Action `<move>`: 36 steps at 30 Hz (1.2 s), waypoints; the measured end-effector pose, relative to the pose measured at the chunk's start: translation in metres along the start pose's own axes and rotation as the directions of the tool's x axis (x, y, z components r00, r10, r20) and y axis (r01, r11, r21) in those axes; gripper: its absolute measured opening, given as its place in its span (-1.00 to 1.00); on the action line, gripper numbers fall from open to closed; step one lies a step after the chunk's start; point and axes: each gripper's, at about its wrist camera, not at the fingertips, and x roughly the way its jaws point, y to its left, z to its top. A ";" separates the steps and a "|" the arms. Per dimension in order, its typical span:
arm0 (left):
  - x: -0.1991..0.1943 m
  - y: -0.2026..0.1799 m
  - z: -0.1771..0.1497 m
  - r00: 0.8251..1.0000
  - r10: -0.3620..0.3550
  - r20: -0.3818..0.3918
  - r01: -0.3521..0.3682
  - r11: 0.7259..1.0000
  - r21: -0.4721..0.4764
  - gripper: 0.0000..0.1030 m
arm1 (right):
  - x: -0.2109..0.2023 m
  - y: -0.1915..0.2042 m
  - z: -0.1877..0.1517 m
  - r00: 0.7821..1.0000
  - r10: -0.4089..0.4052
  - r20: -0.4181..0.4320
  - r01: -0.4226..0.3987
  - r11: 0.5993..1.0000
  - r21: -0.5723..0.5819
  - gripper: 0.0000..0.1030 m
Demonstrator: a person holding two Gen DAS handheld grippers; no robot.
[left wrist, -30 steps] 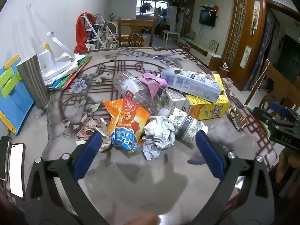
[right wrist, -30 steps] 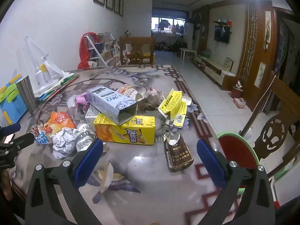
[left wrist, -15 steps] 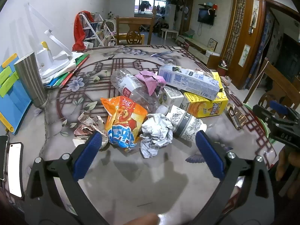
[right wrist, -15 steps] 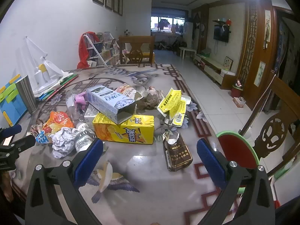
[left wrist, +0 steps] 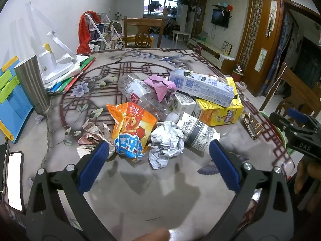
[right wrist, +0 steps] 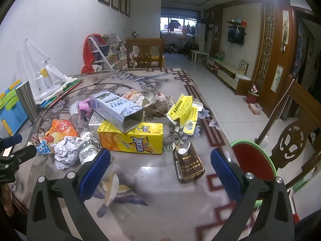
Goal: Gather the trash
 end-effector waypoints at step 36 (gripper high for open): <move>0.000 -0.001 -0.003 1.000 -0.001 -0.010 0.001 1.000 -0.019 0.90 | 0.006 -0.009 -0.004 1.000 -0.007 -0.024 0.008 1.000 0.022 0.86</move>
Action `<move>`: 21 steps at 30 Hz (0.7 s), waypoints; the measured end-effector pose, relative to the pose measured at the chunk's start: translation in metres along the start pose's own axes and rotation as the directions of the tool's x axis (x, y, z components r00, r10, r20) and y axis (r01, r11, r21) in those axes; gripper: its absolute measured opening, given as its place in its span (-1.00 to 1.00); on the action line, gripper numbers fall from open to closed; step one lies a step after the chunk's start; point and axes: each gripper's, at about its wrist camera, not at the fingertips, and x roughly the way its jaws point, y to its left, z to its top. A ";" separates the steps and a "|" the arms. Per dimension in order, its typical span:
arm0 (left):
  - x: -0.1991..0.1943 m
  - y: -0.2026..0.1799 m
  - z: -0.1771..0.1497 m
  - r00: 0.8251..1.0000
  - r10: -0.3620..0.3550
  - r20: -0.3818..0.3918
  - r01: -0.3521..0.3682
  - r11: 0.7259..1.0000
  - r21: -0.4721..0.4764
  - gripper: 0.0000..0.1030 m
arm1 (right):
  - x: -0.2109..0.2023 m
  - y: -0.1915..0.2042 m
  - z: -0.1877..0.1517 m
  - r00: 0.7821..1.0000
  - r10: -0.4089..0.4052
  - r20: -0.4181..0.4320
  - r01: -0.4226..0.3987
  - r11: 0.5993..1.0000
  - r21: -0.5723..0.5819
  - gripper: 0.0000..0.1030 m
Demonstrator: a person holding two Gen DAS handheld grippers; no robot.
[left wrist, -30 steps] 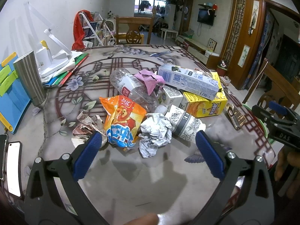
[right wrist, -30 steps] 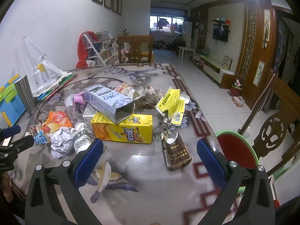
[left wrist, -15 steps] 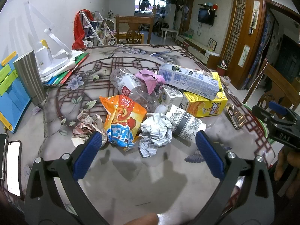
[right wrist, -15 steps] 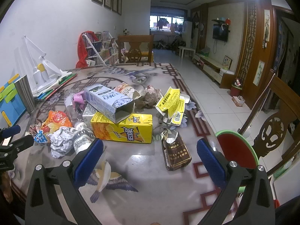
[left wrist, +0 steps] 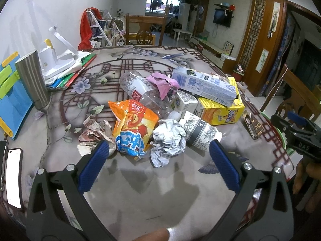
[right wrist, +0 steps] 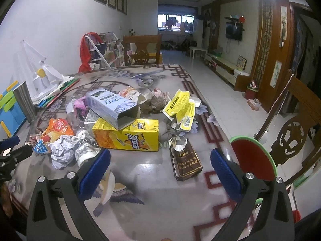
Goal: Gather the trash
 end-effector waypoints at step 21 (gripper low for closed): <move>0.011 0.058 0.010 0.994 0.059 -0.089 -0.070 0.990 -0.120 0.90 | 0.029 -0.008 0.001 0.994 0.017 -0.111 -0.015 1.000 0.011 0.86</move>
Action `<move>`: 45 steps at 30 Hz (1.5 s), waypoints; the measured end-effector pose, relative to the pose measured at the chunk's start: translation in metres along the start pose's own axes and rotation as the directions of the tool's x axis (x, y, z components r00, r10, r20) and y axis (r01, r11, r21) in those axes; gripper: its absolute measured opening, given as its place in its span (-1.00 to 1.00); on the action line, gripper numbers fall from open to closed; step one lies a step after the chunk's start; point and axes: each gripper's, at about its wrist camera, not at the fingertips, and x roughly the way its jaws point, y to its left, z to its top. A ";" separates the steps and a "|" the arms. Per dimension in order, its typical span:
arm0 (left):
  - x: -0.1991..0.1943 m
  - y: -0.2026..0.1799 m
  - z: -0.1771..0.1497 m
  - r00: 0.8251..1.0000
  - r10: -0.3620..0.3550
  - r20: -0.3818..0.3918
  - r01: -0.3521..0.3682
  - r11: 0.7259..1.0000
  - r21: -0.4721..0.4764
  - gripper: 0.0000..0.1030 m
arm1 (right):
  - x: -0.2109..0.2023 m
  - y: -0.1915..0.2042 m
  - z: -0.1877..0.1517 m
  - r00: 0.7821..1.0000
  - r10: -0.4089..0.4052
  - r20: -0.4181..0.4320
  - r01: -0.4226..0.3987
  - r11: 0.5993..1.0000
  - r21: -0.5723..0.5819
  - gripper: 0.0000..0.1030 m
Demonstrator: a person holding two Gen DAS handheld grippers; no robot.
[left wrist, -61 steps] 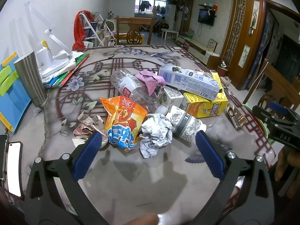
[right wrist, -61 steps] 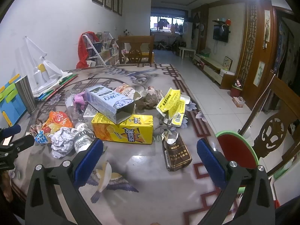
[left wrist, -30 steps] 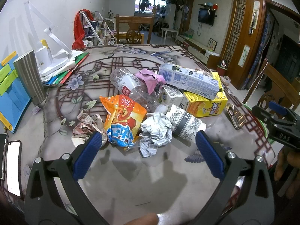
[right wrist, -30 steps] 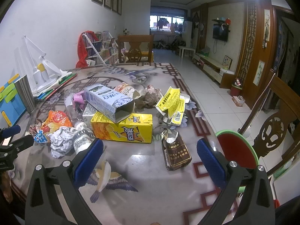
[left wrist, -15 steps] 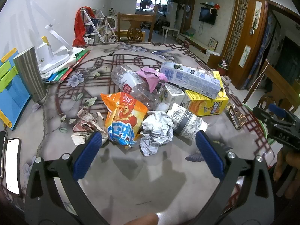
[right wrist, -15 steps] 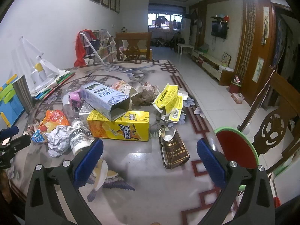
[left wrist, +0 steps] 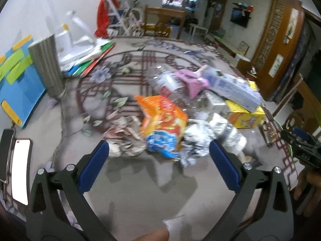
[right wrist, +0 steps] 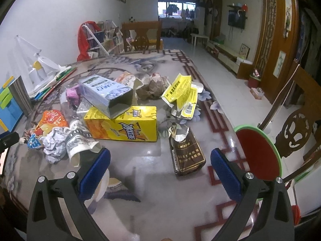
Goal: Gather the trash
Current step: 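Grasp crumpled paper with left gripper while right gripper grasps brown cigarette pack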
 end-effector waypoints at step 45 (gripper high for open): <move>0.091 0.073 0.014 0.975 -0.025 -0.222 -0.040 0.958 -0.283 0.40 | 0.103 -0.036 0.007 0.968 0.039 -0.246 -0.044 0.999 -0.013 0.46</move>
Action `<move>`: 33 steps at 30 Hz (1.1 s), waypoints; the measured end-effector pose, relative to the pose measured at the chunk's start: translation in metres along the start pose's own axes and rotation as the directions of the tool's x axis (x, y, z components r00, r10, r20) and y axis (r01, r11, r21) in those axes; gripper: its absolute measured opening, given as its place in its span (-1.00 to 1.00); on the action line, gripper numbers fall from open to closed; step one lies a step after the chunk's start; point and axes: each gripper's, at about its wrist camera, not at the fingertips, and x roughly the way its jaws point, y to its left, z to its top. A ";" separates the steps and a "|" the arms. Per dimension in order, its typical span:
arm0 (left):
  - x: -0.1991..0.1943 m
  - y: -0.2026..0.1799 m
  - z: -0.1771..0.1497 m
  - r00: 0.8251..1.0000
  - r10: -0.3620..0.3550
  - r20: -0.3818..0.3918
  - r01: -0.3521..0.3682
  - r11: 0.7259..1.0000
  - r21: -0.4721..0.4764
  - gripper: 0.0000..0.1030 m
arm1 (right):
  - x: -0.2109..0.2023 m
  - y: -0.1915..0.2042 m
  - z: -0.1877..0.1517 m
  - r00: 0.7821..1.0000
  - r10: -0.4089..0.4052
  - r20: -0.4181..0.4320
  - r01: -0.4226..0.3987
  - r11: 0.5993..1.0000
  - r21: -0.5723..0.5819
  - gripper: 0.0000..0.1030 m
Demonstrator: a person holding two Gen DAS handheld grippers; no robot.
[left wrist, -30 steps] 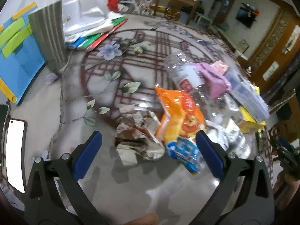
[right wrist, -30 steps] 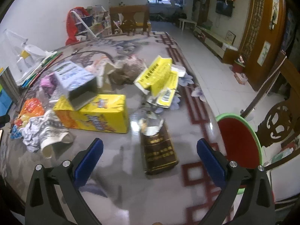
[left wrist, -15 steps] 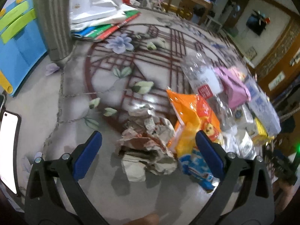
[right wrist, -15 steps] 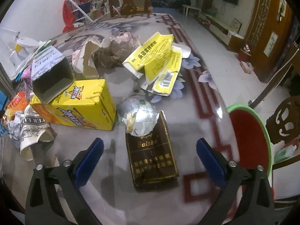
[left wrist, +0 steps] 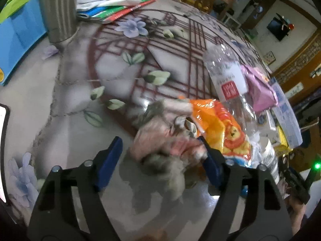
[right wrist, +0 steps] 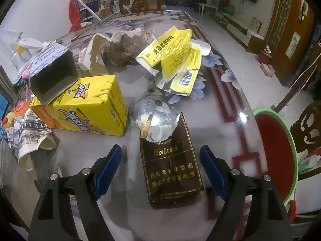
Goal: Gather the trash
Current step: 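Grasp crumpled paper with left gripper while right gripper grasps brown cigarette pack, then carry both items to the red bucket and open both grippers to drop them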
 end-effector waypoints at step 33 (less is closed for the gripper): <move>-0.085 -0.079 -0.022 0.983 -0.080 0.165 0.031 0.959 0.281 -0.31 | -0.068 -0.005 -0.011 0.992 0.059 0.109 -0.061 0.998 0.015 -0.10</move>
